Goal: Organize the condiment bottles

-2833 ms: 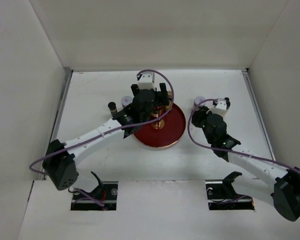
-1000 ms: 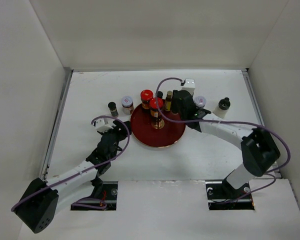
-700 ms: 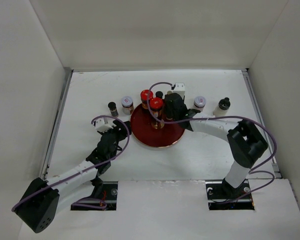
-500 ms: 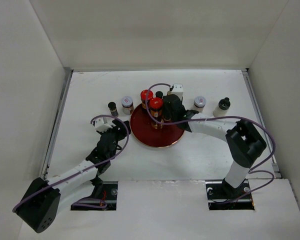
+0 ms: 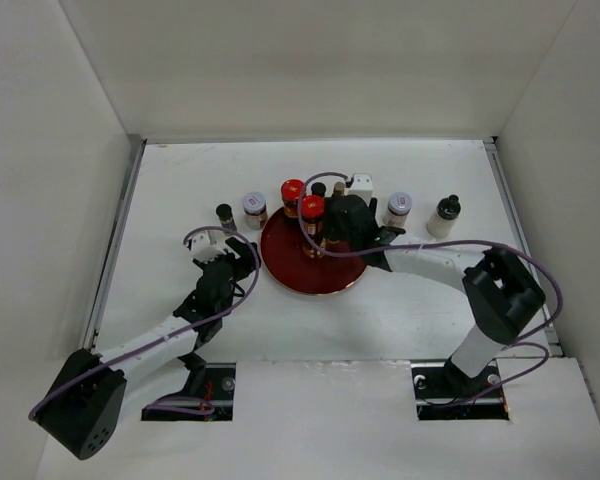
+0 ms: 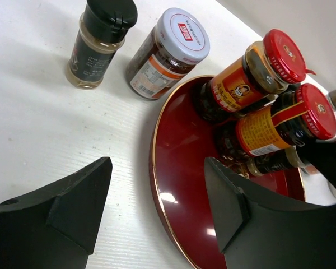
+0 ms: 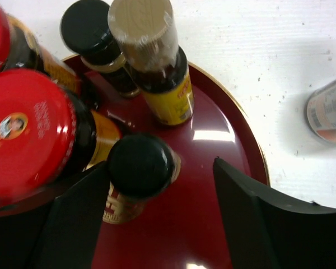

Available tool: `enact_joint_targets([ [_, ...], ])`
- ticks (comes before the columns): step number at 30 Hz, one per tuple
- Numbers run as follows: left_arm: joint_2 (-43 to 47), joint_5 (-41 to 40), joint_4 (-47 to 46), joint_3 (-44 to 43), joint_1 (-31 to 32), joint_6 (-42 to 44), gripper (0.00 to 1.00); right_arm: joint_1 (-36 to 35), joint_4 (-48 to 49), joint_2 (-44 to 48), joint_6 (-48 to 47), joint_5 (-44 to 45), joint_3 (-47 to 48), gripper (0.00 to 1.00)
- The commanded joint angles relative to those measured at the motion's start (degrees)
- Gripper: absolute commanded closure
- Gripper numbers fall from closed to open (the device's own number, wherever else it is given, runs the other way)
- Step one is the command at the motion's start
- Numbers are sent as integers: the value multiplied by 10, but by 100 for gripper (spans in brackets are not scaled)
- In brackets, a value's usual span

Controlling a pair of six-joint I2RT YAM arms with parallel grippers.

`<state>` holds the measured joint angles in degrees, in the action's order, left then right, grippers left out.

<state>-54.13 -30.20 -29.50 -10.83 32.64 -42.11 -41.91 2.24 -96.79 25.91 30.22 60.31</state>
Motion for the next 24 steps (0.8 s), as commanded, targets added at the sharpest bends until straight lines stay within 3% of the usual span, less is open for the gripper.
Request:
enact_joint_targets([
  [1, 3, -13, 23, -52, -5, 11, 36, -9, 52, 91, 0, -7, -23, 18],
  [8, -27, -43, 151, -177, 3, 28, 37, -4, 79, 216, -2, -33, -120, 13],
  [14, -141, -32, 249, -315, -10, 79, 30, 22, 151, 281, -9, -53, -207, 15],
  [24, -284, -16, 301, -439, -25, 108, 25, 23, 191, 281, 3, -79, -242, 10],
])
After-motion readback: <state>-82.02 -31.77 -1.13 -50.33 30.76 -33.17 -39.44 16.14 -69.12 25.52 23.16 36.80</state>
